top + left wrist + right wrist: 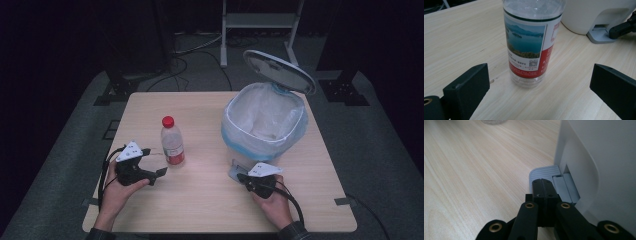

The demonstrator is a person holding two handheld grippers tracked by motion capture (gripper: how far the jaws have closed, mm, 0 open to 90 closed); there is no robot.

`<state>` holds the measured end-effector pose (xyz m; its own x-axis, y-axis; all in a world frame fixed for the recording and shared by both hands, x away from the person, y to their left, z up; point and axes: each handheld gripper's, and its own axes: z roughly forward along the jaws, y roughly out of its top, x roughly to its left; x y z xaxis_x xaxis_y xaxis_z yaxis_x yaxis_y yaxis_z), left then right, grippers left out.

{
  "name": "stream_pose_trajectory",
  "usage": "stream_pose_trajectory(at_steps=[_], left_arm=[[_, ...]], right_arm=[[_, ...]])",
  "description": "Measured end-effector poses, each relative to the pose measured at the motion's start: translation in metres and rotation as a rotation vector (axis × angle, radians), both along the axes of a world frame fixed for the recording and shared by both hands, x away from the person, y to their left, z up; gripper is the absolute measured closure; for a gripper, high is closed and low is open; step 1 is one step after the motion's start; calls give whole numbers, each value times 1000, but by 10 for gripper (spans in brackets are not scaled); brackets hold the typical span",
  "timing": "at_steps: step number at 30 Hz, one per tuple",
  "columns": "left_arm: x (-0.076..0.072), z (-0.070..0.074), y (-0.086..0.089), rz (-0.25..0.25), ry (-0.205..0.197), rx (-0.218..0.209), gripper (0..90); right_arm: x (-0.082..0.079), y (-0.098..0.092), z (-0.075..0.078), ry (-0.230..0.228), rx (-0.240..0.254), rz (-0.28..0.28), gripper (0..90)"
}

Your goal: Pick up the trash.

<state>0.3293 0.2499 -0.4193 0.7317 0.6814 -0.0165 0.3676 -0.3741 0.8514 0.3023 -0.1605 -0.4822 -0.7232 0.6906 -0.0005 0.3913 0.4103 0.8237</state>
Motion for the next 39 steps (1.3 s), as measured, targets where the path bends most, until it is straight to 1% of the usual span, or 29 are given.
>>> stream_pose_trajectory(at_steps=[3, 10, 12, 13, 14, 15, 16, 22, 29, 33, 35, 39], left_arm=[[2, 1, -2, 0, -1, 10, 15], [8, 6, -7, -12, -15, 7, 15], [9, 7, -8, -19, -22, -5, 15], [10, 7, -8, -25, -22, -17, 15], [11, 7, -9, -25, -18, -19, 15], [12, 8, -9, -23, -18, -4, 15], [12, 8, -9, -23, -18, -4, 15], [16, 10, -11, -22, -24, -10, 15], [24, 11, -18, -48, -27, -35, 15], [27, 10, -21, -49, -19, -34, 15], [29, 10, -22, -45, -19, -25, 15], [33, 13, -24, -51, -25, -36, 15]], right_arm=[[0, 0, 0, 0, 0, 0, 900], [0, 0, 0, -2, -1, 2, 900], [0, 0, 0, -1, -1, 1, 900], [0, 0, 0, -2, -1, 1, 900], [0, 0, 0, -2, -1, 2, 900], [0, 0, 0, -2, -1, 1, 899], [0, 0, 0, -2, -1, 2, 900], [0, 0, 0, -2, -1, 2, 900], [0, 0, 0, -2, -1, 1, 900], [0, 0, 0, -2, -1, 1, 900], [0, 0, 0, -1, -1, 1, 900], [0, 0, 0, -1, -1, 1, 900]])
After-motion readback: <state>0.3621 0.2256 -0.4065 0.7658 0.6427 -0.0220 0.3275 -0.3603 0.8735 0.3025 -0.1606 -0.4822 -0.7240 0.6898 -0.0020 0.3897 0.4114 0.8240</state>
